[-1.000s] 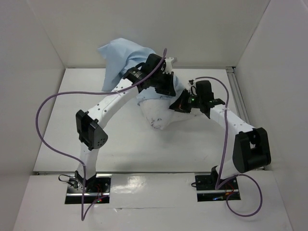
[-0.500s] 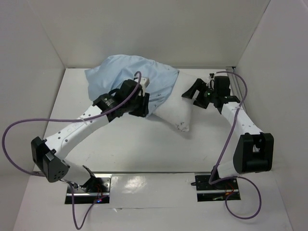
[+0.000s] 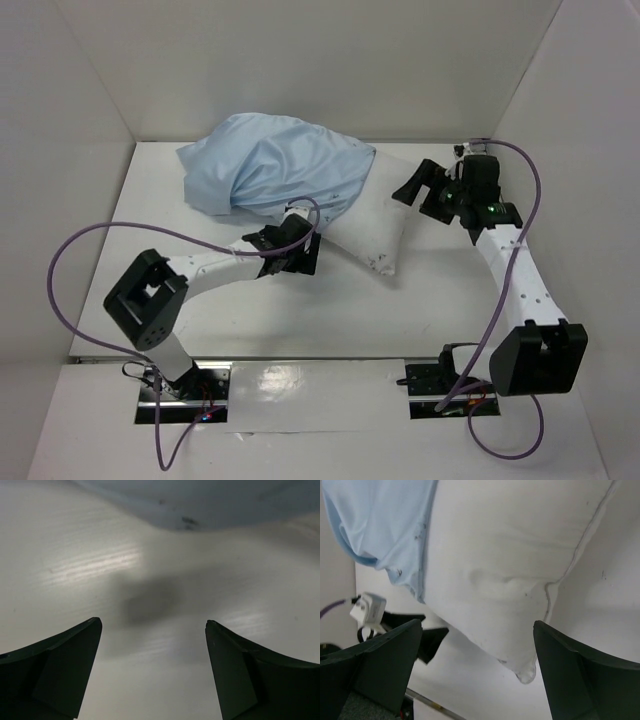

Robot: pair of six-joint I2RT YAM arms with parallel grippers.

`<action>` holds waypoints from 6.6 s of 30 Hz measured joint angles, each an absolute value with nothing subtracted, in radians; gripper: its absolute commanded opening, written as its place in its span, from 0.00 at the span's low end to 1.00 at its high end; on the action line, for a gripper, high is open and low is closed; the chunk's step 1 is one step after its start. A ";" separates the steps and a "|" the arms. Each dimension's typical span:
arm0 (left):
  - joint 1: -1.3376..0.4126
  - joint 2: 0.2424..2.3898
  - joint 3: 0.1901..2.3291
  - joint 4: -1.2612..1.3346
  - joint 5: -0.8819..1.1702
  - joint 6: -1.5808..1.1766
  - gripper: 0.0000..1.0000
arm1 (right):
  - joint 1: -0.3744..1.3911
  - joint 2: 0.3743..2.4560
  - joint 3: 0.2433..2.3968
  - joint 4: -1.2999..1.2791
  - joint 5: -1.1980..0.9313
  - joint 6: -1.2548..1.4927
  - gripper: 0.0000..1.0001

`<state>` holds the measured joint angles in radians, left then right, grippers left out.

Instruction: Put the pillow into the pillowcase

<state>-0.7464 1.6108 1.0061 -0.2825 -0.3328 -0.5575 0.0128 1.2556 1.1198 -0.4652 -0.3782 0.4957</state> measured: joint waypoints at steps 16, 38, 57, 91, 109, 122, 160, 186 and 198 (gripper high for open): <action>-0.671 1.798 1.091 0.008 -0.439 -0.507 0.79 | 0.013 1.175 1.134 -0.765 -0.402 0.346 0.99; -0.643 1.662 1.115 -0.128 -0.385 -0.471 0.00 | 0.252 1.342 0.895 -0.430 -0.475 0.432 0.32; -0.635 1.637 1.381 -0.366 -0.232 -0.388 0.00 | 0.285 1.143 1.102 -0.503 0.061 0.455 0.99; -0.690 1.670 2.037 -0.743 0.360 -0.467 0.00 | 0.402 1.126 1.297 -0.547 -0.241 0.498 0.00; -0.351 2.180 2.328 -0.719 0.678 -0.625 0.60 | 0.337 1.212 1.220 -0.560 -0.331 0.736 0.00; -0.388 1.938 2.098 -0.617 0.625 -0.485 0.73 | 0.005 1.670 1.383 -0.365 -0.213 0.744 0.97; -0.673 1.974 2.297 -0.792 0.223 -0.381 0.00 | 0.154 1.530 1.242 -0.201 -0.421 0.682 0.00; -0.712 1.671 1.928 -0.659 0.270 -0.473 0.41 | 0.182 1.385 1.007 -0.279 -0.290 0.641 0.87; -0.802 1.540 1.509 -0.681 -0.004 -0.479 0.68 | 0.172 1.209 0.884 -0.414 -0.385 0.540 0.85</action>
<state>-0.8017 1.5398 1.5085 -0.6811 -0.0040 -0.4789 0.1722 1.2091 0.8837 -0.4145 -0.3847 0.5404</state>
